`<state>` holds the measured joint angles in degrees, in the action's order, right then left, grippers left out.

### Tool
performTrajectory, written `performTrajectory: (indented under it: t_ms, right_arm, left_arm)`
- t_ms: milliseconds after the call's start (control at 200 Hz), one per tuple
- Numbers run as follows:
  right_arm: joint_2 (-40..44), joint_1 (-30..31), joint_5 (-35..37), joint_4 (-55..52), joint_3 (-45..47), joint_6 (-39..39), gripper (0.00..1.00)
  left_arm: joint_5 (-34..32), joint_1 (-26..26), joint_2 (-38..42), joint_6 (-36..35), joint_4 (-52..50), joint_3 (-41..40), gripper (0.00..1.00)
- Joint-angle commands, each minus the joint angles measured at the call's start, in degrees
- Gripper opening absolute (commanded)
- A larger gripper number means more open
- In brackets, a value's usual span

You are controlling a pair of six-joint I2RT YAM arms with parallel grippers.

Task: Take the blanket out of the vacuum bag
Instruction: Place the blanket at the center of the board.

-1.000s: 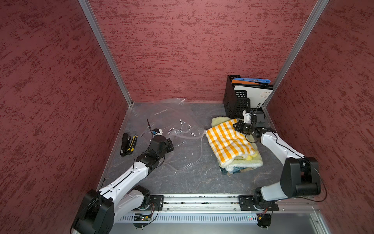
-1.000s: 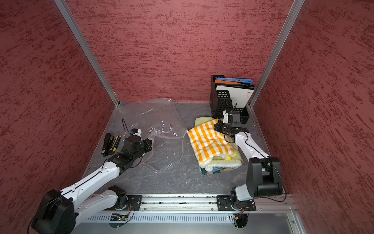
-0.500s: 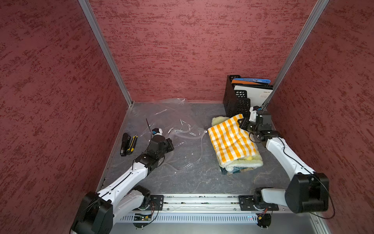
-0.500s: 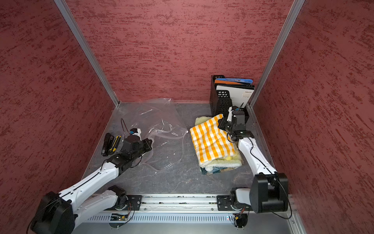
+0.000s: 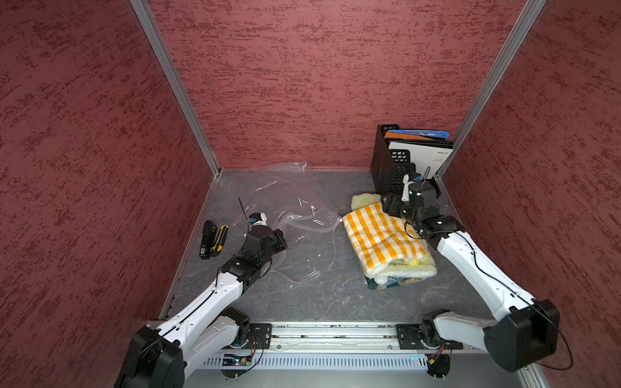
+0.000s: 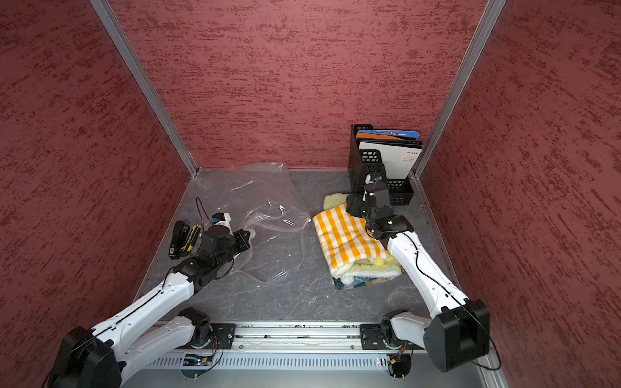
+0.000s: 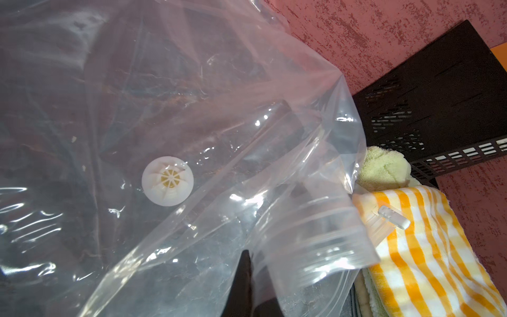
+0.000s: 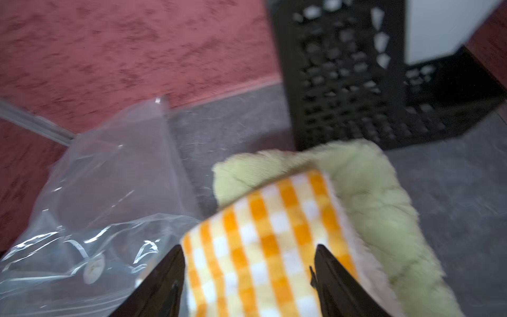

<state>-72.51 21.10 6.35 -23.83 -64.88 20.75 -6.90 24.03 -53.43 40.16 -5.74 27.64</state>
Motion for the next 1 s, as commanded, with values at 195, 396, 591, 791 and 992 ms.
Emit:
performTrajectory:
  t_ms: [195, 396, 591, 791, 992]
  right_arm:
    - [-22.3, 20.0, 24.5, -11.5, -12.2, -13.3, 0.74]
    - [-30.0, 24.6, 32.8, -16.7, -16.1, -15.2, 0.80]
    - [-34.5, 26.6, 39.0, -19.3, -16.5, -14.6, 0.81]
    - [-37.5, 26.6, 39.8, -14.1, -17.6, -17.0, 0.72]
    - [-43.9, 26.5, 40.0, -16.9, -23.8, -18.6, 0.77]
  left_arm:
    - [-13.3, -1.5, 12.1, 5.3, -10.6, -5.2, 0.00]
    - [-8.8, -3.5, 12.9, 4.9, -7.6, -6.8, 0.00]
    - [-7.1, -3.8, 10.7, 4.7, -5.1, -7.0, 0.00]
    - [-6.4, -4.0, 10.4, 4.1, -4.8, -7.0, 0.00]
    - [-6.1, -4.4, 11.6, 3.6, -5.2, -6.7, 0.00]
